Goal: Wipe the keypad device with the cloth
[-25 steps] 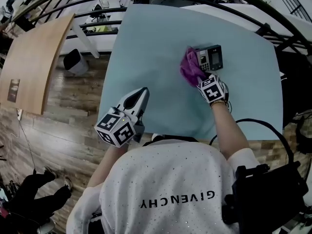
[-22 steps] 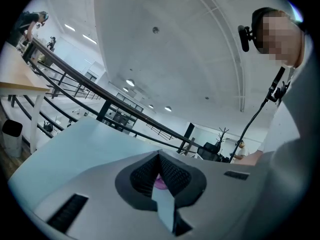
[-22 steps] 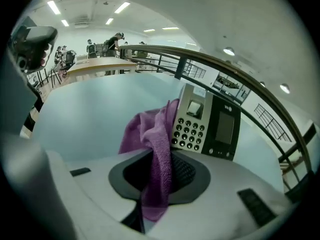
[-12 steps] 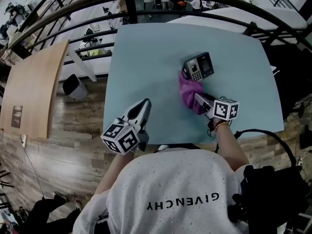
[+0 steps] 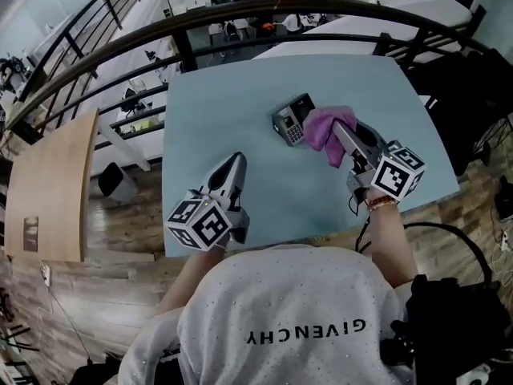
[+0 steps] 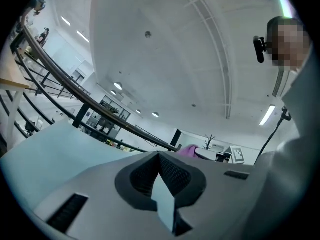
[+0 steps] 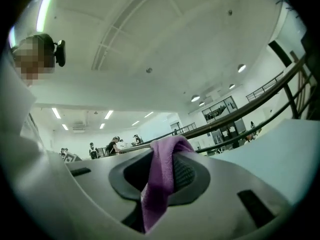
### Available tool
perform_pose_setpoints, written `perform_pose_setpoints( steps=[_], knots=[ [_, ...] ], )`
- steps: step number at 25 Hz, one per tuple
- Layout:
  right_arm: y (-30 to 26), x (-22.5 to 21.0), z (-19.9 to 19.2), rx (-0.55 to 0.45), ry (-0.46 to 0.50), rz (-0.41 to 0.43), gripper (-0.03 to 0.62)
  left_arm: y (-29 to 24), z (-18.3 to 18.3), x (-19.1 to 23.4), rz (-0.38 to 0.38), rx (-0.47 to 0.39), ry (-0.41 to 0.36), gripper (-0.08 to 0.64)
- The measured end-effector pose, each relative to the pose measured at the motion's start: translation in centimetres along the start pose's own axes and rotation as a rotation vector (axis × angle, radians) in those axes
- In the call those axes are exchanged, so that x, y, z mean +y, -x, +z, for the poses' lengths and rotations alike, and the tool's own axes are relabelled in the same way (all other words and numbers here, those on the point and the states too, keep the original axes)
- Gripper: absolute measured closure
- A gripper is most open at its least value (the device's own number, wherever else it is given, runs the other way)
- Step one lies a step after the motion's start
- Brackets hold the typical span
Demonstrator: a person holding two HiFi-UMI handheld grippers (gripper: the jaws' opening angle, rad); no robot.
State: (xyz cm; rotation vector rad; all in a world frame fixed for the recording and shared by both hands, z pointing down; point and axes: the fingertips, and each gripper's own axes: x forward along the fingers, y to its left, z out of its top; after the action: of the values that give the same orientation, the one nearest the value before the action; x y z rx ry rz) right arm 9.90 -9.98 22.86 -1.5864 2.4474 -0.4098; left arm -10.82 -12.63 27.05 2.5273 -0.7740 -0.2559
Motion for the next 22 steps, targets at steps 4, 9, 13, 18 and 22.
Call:
perform_pose_setpoints(
  steps=[4, 9, 13, 18, 22],
  knots=[
    [3.4, -0.1, 1.2, 0.019, 0.099, -0.033, 0.518, -1.1, 0.0, -3.5, -0.031, 0.006, -0.050, 0.560],
    [7.0, -1.4, 1.2, 0.052, 0.133, -0.032, 0.520, -2.1, -1.5, -6.7, -0.017, -0.004, -0.056, 0.560],
    [10.2, -2.4, 1.2, 0.098, 0.163, -0.024, 0.520, -2.5, -3.6, -9.7, 0.007, -0.016, -0.036, 0.560],
    [14.2, -3.9, 0.4, 0.142, 0.155, -0.008, 0.523, -2.6, -6.6, -13.8, 0.026, -0.014, -0.025, 0.560],
    [17.7, -4.6, -1.1, 0.181, 0.141, 0.015, 0.523, -2.1, -9.4, -16.8, 0.058, -0.019, -0.007, 0.560]
  ],
)
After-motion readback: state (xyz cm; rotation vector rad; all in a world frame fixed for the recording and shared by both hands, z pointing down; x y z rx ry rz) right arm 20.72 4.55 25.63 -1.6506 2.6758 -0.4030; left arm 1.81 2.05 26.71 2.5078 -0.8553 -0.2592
